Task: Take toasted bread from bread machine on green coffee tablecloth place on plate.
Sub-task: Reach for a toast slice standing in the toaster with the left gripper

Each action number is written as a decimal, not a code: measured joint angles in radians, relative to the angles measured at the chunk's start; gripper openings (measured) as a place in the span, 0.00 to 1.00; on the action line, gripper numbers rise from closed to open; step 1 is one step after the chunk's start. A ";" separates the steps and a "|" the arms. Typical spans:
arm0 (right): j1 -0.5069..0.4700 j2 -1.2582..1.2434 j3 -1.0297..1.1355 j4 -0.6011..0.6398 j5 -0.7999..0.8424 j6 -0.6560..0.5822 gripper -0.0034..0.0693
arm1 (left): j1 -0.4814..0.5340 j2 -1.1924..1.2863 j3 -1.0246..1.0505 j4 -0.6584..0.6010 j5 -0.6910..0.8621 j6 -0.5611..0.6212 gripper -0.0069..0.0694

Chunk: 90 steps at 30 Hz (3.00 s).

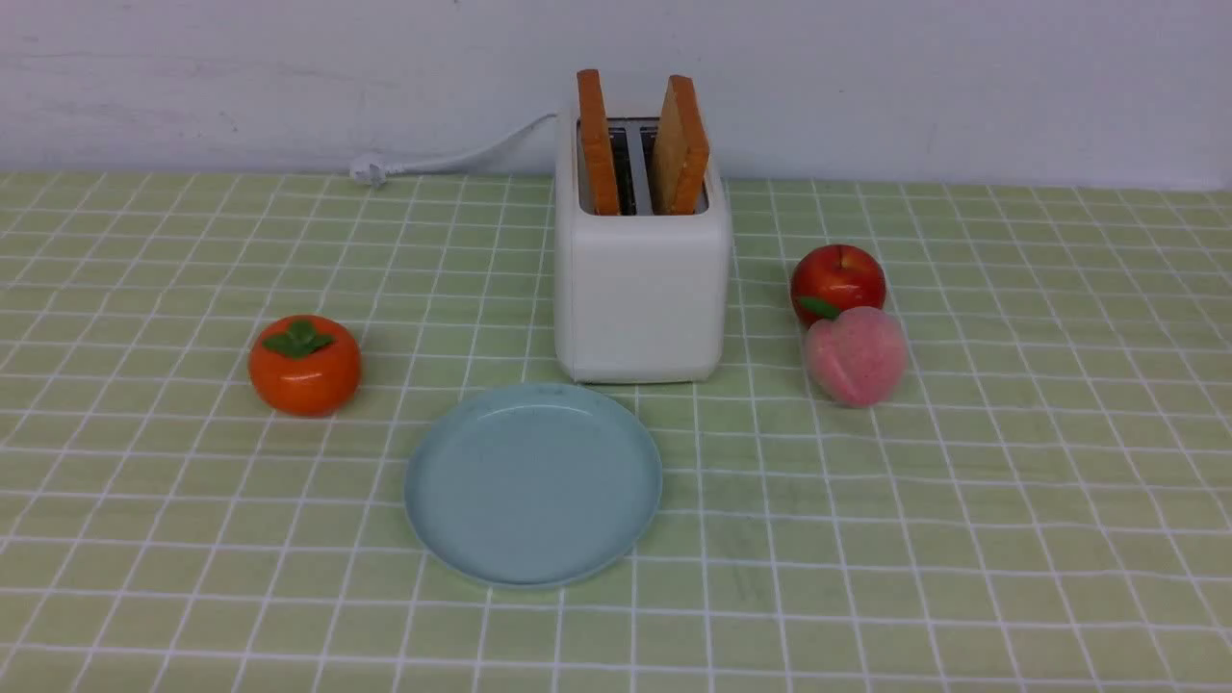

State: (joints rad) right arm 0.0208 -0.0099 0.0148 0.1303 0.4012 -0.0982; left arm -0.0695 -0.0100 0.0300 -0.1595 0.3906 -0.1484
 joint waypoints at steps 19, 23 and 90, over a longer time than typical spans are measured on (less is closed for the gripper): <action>0.000 0.000 0.000 0.000 0.000 0.000 0.38 | 0.000 0.000 0.000 0.000 0.000 0.000 0.40; 0.000 0.000 0.000 0.000 0.000 0.000 0.38 | 0.000 0.000 0.000 0.000 0.000 0.000 0.40; 0.000 0.093 -0.284 0.541 0.008 -0.063 0.09 | -0.083 0.980 -0.791 -1.248 -0.157 1.283 0.07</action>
State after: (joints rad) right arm 0.0208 0.0833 -0.2695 0.6710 0.4088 -0.1614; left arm -0.1521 0.9704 -0.7611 -1.4073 0.2333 1.1346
